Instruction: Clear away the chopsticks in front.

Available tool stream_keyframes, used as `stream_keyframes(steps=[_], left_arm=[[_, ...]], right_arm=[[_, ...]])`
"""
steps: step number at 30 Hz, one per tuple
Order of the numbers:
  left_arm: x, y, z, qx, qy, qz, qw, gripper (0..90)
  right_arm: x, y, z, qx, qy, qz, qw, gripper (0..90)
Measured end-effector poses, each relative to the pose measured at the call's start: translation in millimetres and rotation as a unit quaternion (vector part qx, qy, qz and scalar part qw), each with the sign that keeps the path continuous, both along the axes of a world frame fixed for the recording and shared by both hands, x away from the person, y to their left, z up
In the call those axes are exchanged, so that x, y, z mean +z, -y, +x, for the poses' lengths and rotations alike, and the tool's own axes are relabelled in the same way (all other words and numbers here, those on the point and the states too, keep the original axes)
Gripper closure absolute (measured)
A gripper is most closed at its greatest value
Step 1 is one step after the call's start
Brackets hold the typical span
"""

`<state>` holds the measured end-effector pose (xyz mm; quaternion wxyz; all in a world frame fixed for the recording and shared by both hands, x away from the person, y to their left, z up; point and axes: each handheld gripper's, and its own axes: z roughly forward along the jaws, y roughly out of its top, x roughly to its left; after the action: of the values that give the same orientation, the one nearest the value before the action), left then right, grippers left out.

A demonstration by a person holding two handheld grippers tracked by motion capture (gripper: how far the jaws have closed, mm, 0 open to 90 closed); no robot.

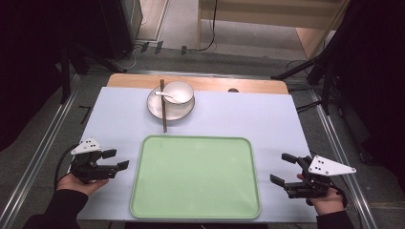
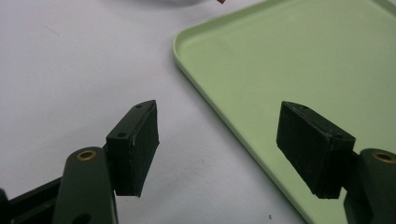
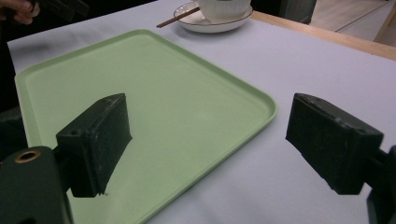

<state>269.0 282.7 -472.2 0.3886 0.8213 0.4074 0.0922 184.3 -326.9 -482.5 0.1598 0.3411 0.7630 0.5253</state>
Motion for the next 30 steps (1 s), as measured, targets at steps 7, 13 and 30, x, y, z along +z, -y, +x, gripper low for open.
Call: stream_keyframes(steps=[7,13,30], left_arm=[[1.2,-0.2,-1.5,0.001,0.01,-0.006,0.9999,33.0],[2.2,-2.2,-2.8,0.003,0.013,-0.015,0.9998,38.4],[3.1,0.5,-1.3,0.003,0.01,-0.008,0.9999,38.7]], right_arm=[[-0.6,-0.6,0.1,0.002,0.0,-0.003,1.0,14.5],[-0.4,-2.0,-0.5,0.004,-0.002,-0.004,1.0,14.5],[-1.2,-1.8,-1.4,0.005,-0.003,-0.007,1.0,14.5]])
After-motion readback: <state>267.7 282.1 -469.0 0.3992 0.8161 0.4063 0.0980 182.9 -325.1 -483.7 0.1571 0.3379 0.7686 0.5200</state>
